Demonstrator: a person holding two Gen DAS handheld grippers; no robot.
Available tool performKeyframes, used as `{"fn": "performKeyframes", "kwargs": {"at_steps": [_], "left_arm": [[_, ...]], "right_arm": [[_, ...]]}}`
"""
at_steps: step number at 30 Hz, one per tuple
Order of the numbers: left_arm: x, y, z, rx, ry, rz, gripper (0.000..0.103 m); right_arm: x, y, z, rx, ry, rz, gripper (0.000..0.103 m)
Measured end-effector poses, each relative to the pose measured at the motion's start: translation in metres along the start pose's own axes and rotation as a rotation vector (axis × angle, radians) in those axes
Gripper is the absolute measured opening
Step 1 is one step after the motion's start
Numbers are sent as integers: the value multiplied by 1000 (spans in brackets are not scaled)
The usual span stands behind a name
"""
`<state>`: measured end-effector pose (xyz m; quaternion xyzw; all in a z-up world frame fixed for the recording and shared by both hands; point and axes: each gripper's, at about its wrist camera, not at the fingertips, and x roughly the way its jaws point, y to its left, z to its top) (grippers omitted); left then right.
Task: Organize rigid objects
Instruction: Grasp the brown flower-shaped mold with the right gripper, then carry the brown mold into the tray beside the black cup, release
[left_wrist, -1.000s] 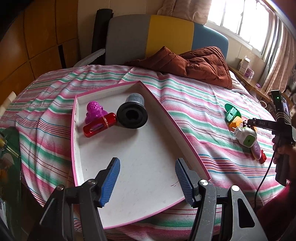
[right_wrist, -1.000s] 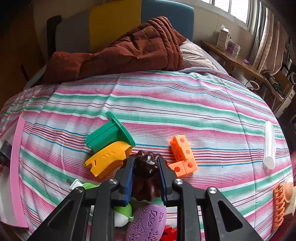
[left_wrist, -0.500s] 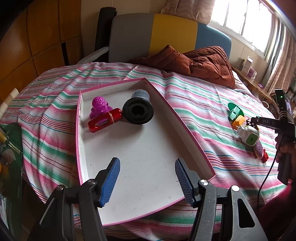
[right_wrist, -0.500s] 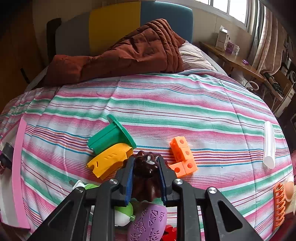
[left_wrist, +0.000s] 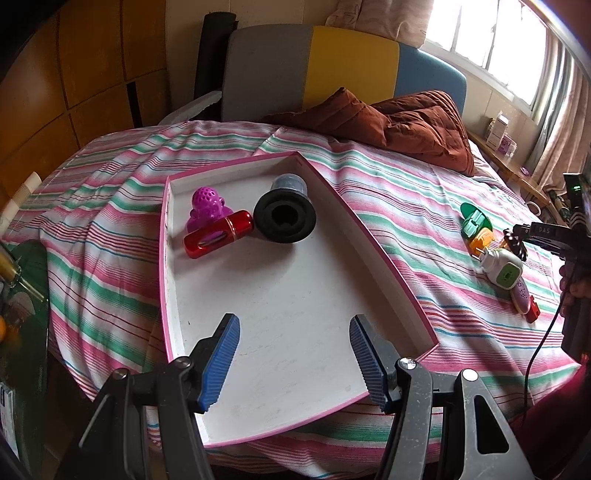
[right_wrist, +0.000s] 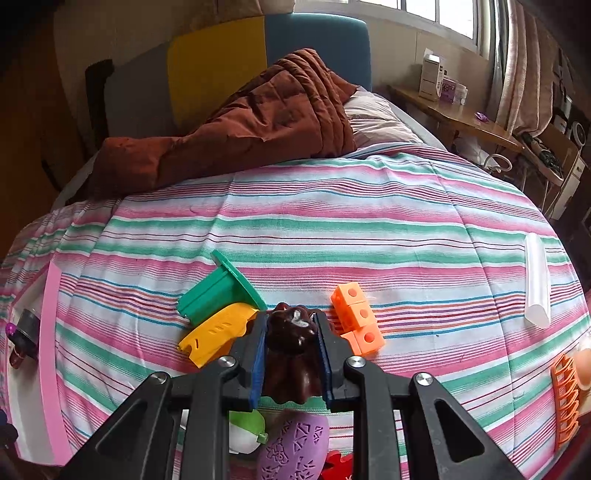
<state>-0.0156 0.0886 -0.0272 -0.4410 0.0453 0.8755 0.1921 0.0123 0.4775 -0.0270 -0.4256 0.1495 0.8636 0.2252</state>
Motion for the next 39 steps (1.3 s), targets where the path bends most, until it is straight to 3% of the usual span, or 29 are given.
{"fn": "performKeyframes", "kwargs": {"at_steps": [8, 19, 22, 27, 34, 39], "left_arm": [[-1, 19, -3, -39, 1, 13, 63], [-4, 38, -6, -87, -1, 15, 63], [-5, 43, -7, -101, -4, 11, 63], [-9, 49, -9, -113, -16, 14, 63], [-15, 65, -14, -141, -28, 40, 63], [-16, 75, -18, -165, -25, 50, 63]], "right_arm": [[-12, 0, 1, 70, -17, 165, 23], [-46, 50, 0, -58, -57, 213, 22], [-59, 72, 1, -118, -85, 219, 22], [-75, 126, -5, -217, -73, 325, 22], [-81, 211, -37, -359, -12, 481, 22], [-74, 256, -61, -464, 43, 521, 22]]}}
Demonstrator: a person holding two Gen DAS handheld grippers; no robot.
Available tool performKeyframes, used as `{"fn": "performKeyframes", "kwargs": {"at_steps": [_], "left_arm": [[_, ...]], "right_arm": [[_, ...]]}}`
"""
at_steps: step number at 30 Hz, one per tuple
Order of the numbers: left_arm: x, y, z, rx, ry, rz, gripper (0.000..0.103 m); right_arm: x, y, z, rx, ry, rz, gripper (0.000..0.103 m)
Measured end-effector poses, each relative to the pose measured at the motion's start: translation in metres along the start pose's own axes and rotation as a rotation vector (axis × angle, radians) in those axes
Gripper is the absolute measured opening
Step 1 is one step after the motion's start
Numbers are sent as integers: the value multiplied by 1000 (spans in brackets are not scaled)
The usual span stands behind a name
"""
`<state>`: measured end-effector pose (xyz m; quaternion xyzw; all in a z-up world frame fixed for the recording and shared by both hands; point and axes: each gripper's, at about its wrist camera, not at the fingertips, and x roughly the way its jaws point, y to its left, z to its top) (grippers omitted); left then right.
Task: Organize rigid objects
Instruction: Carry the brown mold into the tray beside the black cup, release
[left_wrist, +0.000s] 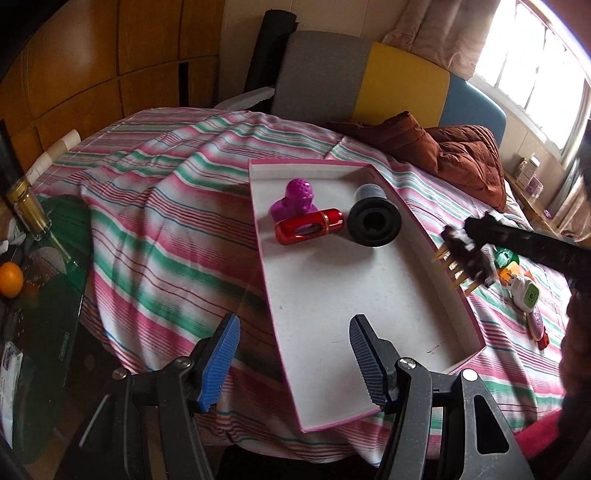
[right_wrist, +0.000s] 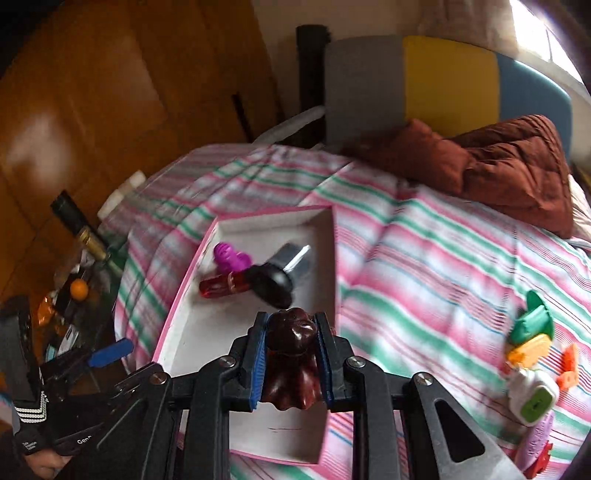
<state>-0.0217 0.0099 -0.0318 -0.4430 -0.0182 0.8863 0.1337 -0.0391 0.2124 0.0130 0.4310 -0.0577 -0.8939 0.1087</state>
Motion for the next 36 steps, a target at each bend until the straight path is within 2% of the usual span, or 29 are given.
{"fn": "performKeyframes", "kwargs": {"at_steps": [3, 8, 16, 21, 29, 36], "left_arm": [[1, 5, -2, -12, 5, 4, 63], [3, 8, -4, -18, 10, 6, 63], [7, 12, -5, -24, 21, 11, 63], [7, 11, -5, -22, 21, 14, 63], [4, 8, -5, -11, 14, 18, 63], [1, 6, -7, -4, 12, 16, 63]], "right_arm": [[20, 14, -1, -48, 45, -10, 22], [53, 17, 6, -109, 87, -120, 22], [82, 14, 18, -146, 69, -204, 22], [84, 15, 18, -153, 74, -208, 22], [82, 10, 18, -87, 85, -176, 24], [73, 12, 19, -65, 75, -158, 35]]}}
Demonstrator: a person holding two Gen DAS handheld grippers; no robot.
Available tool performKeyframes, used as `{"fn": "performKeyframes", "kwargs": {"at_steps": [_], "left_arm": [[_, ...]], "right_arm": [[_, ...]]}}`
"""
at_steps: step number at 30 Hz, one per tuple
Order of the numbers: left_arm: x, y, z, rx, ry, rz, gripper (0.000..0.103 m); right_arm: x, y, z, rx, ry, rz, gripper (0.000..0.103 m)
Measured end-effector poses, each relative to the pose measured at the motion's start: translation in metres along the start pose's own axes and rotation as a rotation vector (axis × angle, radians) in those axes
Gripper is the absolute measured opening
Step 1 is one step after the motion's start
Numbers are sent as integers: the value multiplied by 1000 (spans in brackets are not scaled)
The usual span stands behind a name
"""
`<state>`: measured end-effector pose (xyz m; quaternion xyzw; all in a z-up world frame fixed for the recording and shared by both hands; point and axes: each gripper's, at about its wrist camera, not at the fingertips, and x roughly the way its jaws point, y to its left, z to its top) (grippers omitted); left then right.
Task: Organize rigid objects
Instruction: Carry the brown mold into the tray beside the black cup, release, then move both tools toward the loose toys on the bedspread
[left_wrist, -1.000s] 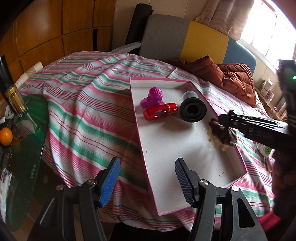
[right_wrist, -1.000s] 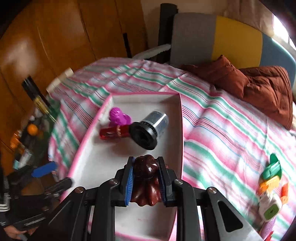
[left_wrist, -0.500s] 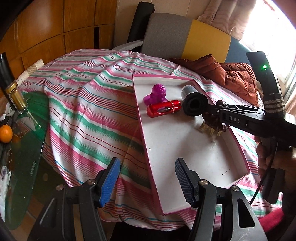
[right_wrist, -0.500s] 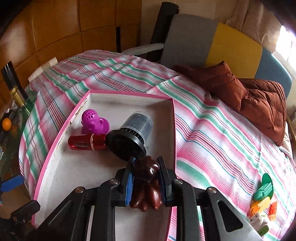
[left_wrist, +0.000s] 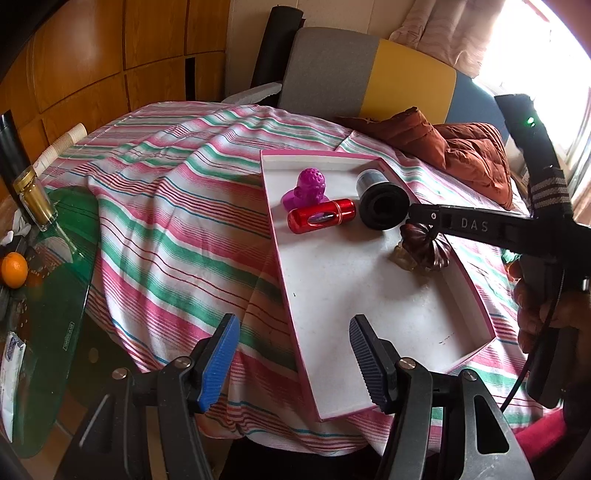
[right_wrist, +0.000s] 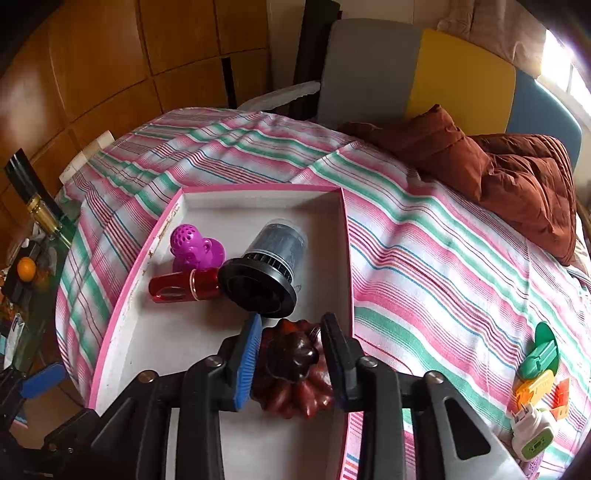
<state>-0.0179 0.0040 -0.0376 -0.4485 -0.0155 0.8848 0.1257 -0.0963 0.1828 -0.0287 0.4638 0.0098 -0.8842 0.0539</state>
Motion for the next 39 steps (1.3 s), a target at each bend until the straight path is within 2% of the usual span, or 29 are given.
{"fn": "performKeyframes", "kwargs": {"at_steps": [7, 24, 31, 39], "left_arm": [[-4, -3, -1, 9, -8, 1, 63], [-12, -21, -1, 64, -26, -5, 63], [-14, -30, 0, 91, -32, -13, 63], [-15, -48, 4, 139, -33, -33, 63]], "right_arm": [[-18, -2, -3, 23, -38, 10, 41], [-59, -33, -26, 83, -99, -21, 42], [-80, -74, -42, 119, -108, -90, 42], [-105, -151, -71, 241, -101, -227, 42]]}}
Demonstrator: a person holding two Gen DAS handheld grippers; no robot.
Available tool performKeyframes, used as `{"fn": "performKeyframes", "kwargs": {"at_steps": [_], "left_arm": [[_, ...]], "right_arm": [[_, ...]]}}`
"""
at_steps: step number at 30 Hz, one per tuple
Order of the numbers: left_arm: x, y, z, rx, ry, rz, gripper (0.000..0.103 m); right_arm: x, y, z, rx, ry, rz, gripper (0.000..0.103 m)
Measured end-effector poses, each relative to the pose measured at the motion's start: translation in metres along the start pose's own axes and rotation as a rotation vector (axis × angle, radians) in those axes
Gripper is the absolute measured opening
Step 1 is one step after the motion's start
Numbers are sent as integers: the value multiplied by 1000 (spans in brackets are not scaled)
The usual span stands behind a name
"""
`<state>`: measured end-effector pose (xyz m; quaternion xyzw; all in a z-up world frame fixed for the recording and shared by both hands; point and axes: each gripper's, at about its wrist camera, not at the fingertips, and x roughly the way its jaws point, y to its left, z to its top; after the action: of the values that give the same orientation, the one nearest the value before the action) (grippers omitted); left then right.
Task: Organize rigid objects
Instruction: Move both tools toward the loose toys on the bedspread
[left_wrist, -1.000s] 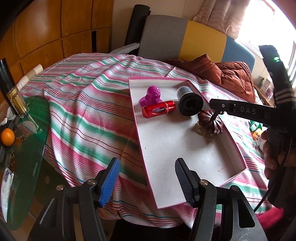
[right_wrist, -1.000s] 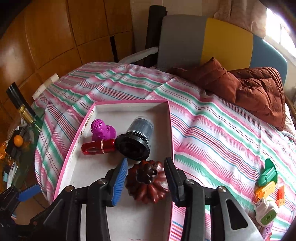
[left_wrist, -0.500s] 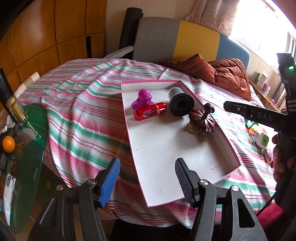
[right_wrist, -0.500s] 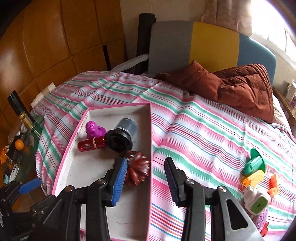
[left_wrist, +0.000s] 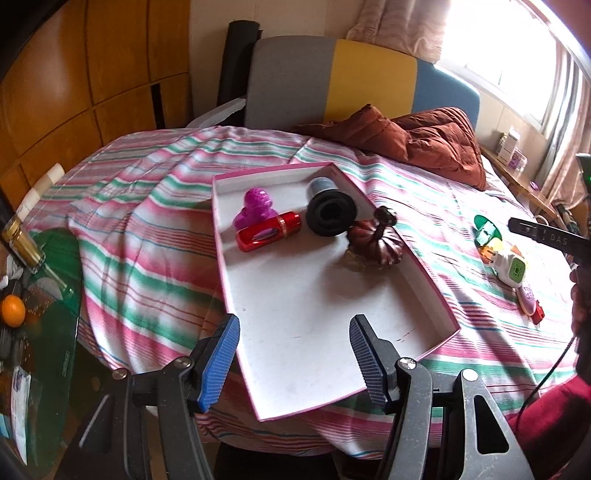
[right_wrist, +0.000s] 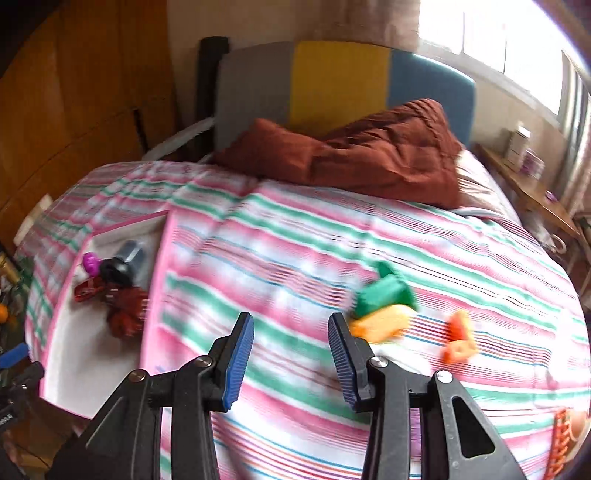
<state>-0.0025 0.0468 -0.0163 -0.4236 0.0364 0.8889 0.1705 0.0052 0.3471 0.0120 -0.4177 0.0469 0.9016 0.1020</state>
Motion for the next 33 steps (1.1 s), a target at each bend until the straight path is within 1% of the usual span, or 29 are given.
{"fn": "performKeyframes", "kwargs": {"at_steps": [2, 7, 10, 11, 12, 14, 19, 28, 33], "left_arm": [[1, -5, 1, 14, 0, -7, 63], [1, -26, 8, 68, -4, -24, 63], [0, -42, 13, 116, -22, -32, 63], [1, -47, 15, 127, -23, -37, 63], [2, -53, 17, 136, -21, -48, 63], [7, -64, 20, 152, -13, -61, 63], [17, -94, 28, 206, 4, -92, 63], [34, -136, 34, 272, 37, -147, 63], [49, -159, 37, 302, 78, -190, 63]], "right_arm": [[-1, -24, 1, 42, -5, -42, 42], [-5, -91, -7, 201, -40, -160, 42], [-5, -128, -22, 350, -52, -199, 42], [-3, -138, -25, 405, -29, -225, 42], [-4, -148, -28, 459, -26, -237, 42], [-11, -164, -31, 540, -57, -229, 42], [-15, -180, -38, 638, -52, -197, 42], [-11, -180, -39, 659, -37, -177, 43], [-10, -182, -40, 677, -36, -168, 43]]}}
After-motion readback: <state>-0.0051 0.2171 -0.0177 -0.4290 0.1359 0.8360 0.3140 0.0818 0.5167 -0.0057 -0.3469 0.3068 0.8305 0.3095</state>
